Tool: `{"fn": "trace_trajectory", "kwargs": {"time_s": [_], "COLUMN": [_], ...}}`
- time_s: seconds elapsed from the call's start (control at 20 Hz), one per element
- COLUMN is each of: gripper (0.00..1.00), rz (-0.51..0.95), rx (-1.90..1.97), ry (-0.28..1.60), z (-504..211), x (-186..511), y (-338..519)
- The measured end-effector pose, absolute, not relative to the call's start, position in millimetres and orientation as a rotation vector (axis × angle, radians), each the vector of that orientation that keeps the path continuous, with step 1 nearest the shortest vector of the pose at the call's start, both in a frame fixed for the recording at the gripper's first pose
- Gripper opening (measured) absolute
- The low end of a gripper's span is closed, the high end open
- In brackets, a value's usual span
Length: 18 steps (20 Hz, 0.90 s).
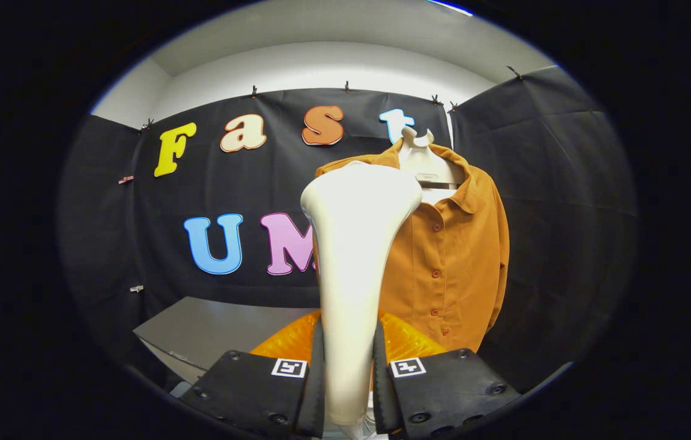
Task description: Iron the clothes twice with a garment steamer, once on the left side and once on the right side.
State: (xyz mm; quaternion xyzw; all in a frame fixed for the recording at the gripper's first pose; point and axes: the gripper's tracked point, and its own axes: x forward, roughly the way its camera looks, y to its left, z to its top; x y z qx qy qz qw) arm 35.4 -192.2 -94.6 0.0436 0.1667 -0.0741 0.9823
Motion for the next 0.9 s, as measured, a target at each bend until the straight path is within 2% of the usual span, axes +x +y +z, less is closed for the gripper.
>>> {"fn": "trace_trajectory", "kwargs": {"time_s": [0.5,0.9], "gripper": [0.35,0.35], "rz": [-0.036,0.048], "rx": [0.218,0.225], "ry": [0.445,0.54], "z": [-172,-223], "x": [87,87], "y": [-251,-259]}}
